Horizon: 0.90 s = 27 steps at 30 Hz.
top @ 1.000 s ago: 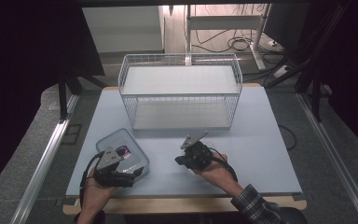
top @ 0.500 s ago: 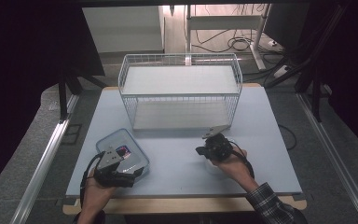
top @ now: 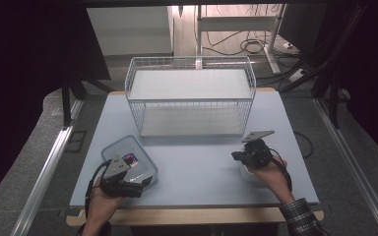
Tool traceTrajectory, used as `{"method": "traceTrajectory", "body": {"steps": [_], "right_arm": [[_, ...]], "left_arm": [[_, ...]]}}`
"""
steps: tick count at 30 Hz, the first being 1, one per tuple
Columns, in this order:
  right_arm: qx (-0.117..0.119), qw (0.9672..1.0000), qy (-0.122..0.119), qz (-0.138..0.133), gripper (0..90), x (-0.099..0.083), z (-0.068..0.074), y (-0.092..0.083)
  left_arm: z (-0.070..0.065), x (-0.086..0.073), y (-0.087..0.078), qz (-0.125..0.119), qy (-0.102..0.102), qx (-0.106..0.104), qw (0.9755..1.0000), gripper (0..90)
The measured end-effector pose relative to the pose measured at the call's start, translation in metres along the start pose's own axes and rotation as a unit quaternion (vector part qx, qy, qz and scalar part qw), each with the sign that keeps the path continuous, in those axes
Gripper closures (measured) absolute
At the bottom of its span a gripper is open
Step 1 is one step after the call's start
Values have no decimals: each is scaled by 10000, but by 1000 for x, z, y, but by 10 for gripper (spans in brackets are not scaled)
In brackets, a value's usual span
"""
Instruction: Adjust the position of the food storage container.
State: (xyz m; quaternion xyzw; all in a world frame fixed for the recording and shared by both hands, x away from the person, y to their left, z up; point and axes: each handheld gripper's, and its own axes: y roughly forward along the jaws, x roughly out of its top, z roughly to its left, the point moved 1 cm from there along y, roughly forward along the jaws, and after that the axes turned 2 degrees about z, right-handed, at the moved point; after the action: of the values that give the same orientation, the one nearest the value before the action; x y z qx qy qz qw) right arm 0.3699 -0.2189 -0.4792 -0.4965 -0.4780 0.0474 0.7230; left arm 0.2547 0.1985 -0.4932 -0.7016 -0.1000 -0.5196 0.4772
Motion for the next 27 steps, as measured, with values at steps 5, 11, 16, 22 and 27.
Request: {"method": "traceTrajectory", "body": {"steps": [5,11,16,22,27], "right_arm": [[-100,9999,130,10,892,-13,-8,-12],[-203,9994,284,38,870,-29,-13,-29],[-192,9990,399,-40,870,-44,-10,-46],[-299,9985,454,-63,893,-50,-14,-50],[-437,9974,560,-84,893,-45,-29,-46]], "left_arm": [[0,0,0,2,-3,-2,10000,70],[0,0,1,14,13,-2,10000,70],[0,0,1,22,11,-7,10000,70],[-2,1,3,48,45,-20,10000,70],[0,1,4,55,6,-29,10000,70]]}}
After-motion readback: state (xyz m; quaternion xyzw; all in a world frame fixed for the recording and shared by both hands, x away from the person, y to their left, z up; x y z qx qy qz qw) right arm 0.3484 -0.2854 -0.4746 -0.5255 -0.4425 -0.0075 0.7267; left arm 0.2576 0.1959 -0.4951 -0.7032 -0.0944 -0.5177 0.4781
